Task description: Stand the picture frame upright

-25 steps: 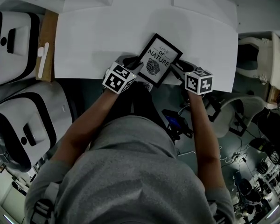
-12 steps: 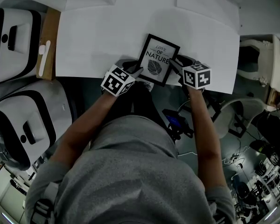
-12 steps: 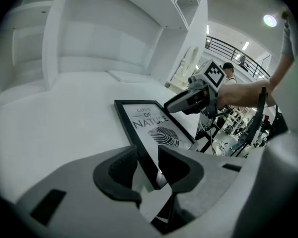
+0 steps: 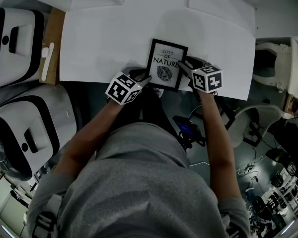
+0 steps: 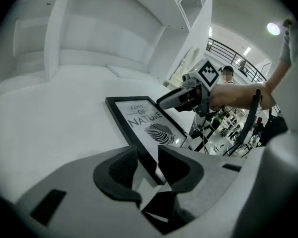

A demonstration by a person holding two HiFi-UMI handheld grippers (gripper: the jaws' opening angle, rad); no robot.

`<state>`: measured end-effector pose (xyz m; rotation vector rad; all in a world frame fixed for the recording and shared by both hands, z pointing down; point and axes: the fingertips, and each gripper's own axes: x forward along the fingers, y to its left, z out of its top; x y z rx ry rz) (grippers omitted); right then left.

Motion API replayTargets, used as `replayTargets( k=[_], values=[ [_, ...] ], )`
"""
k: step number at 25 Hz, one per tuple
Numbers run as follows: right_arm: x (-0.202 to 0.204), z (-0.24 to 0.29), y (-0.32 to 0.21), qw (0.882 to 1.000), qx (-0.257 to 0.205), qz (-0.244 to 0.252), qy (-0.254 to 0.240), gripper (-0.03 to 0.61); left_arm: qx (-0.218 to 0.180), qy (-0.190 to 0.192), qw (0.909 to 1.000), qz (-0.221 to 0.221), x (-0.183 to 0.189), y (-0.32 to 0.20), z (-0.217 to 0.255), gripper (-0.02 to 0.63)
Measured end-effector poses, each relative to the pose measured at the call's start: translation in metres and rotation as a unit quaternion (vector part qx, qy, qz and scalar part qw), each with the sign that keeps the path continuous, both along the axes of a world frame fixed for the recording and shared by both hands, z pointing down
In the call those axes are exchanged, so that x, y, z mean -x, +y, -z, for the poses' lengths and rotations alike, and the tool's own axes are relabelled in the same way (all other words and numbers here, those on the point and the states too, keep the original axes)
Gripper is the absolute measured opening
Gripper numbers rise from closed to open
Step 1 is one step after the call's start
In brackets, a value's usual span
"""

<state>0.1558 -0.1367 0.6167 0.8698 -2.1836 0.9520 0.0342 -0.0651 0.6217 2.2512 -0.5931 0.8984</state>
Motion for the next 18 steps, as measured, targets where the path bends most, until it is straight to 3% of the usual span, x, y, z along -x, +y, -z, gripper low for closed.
replayTargets(
  k=[11, 18],
  values=[
    [0.0055, -0.0003, -0.0032, 1.000, 0.003, -0.002, 0.005, 0.166, 0.010, -0.006, 0.9999, 0.004, 0.0042, 0.0008, -0.0015, 0.124],
    [0.0037, 0.0012, -0.0012, 1.000, 0.002, -0.005, -0.008, 0.166, 0.017, 0.009, 0.9997, 0.015, 0.0034, 0.0018, -0.0008, 0.124]
  ],
)
